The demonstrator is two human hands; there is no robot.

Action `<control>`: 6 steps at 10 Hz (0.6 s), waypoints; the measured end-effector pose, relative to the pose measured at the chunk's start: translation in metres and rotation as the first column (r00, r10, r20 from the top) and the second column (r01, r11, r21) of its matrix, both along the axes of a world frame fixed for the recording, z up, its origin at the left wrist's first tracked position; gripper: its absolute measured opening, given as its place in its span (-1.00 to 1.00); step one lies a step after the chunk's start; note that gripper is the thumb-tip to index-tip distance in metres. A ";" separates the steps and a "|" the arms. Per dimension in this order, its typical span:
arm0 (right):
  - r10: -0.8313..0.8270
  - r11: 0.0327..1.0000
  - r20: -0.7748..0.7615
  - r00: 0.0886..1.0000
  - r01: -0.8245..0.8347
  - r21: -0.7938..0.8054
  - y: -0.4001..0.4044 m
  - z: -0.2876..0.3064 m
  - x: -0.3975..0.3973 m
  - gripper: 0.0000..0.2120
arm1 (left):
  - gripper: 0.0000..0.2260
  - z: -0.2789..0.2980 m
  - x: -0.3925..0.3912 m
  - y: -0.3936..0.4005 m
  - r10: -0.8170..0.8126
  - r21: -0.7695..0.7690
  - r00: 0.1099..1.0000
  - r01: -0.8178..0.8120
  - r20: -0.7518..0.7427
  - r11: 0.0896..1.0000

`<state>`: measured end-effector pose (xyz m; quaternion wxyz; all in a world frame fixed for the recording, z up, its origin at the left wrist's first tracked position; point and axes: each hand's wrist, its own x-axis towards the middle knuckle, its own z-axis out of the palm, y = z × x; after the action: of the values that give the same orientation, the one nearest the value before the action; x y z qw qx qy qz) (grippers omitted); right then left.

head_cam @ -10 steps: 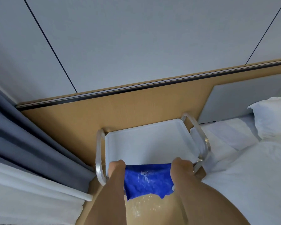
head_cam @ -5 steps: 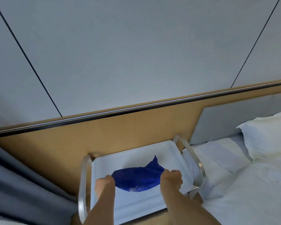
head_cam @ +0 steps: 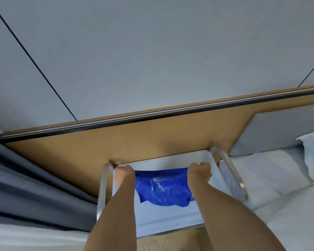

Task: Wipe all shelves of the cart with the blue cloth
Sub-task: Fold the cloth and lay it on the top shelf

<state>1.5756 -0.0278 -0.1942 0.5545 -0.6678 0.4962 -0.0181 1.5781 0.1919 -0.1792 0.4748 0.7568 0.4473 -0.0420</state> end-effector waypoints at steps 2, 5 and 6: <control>-0.068 0.997 0.134 0.989 0.072 -0.020 0.019 0.040 0.045 -0.72 | -0.69 0.029 0.042 0.005 0.027 -0.011 0.995 -0.026 0.095 1.000; -0.062 0.998 -0.076 0.995 0.061 -0.012 0.012 -0.026 -0.011 -0.60 | -0.70 -0.033 0.006 0.020 0.053 -0.059 0.998 -0.056 -0.044 0.997; -0.004 1.000 -0.217 0.976 0.001 -0.014 0.012 -0.056 -0.042 -0.65 | -0.69 -0.065 -0.020 0.017 0.023 -0.085 0.987 -0.036 -0.157 0.996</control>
<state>1.5335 -0.0160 -0.2504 0.4924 -0.6689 0.5546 0.0506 1.5582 0.2094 -0.2441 0.4716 0.7229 0.4920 -0.1138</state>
